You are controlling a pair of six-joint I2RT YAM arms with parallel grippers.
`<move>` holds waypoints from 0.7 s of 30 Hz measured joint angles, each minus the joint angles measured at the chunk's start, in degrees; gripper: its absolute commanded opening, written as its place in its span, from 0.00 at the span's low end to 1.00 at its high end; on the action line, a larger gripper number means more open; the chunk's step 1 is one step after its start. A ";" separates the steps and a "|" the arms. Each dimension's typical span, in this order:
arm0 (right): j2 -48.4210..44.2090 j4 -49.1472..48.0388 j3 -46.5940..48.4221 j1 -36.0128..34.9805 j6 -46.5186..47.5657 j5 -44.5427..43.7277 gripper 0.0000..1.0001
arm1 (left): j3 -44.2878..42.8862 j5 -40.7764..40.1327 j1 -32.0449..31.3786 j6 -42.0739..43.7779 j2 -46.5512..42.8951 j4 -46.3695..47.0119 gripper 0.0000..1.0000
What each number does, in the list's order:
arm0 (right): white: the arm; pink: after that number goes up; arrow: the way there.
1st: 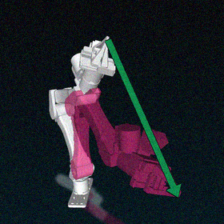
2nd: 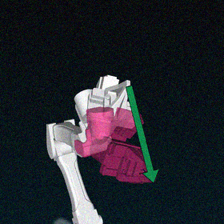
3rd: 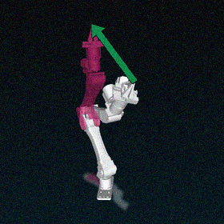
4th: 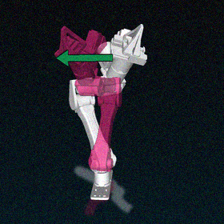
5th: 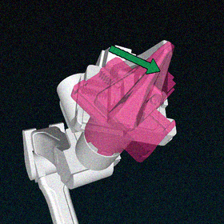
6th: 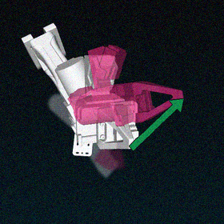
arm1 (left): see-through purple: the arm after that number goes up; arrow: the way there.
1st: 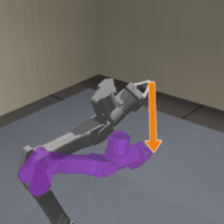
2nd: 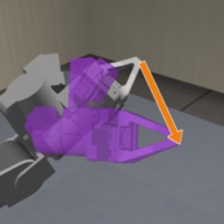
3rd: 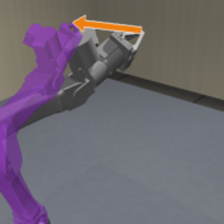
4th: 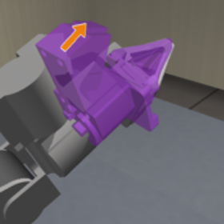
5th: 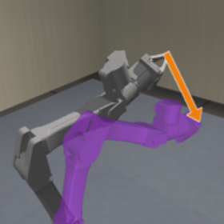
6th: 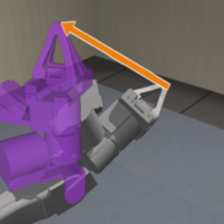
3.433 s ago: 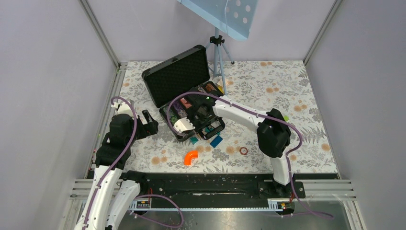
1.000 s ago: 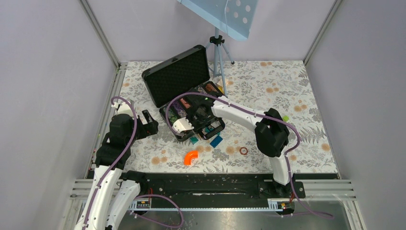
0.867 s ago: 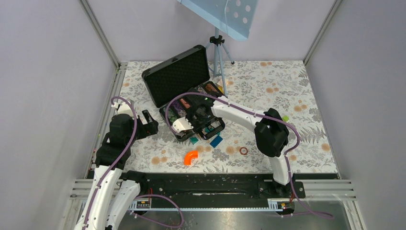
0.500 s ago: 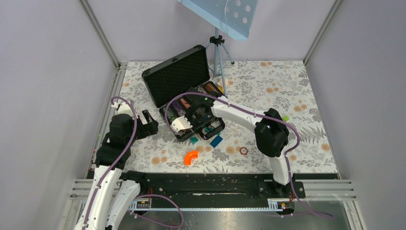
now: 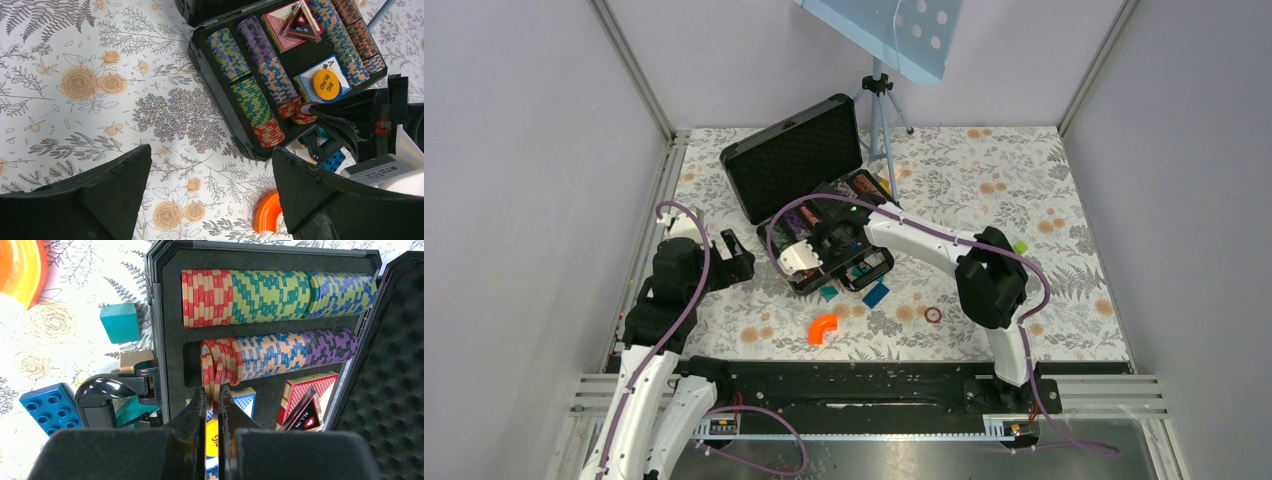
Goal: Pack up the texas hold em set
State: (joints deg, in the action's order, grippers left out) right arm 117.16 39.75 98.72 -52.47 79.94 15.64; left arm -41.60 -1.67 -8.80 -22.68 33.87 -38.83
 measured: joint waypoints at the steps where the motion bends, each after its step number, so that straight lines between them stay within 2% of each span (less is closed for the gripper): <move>1: -0.02 -0.07 -0.07 -0.02 -0.02 -0.02 0.00 | 0.00 0.00 0.00 0.00 0.00 0.00 0.90; 21: -3.10 -5.60 -5.97 -0.04 -0.04 -0.09 0.00 | 0.02 0.09 0.00 0.00 0.42 0.04 0.90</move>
State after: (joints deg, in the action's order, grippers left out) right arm 114.06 34.15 92.75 -52.51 79.90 15.55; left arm -41.58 -1.58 -8.80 -22.68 34.28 -38.79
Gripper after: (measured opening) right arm 0.067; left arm 0.896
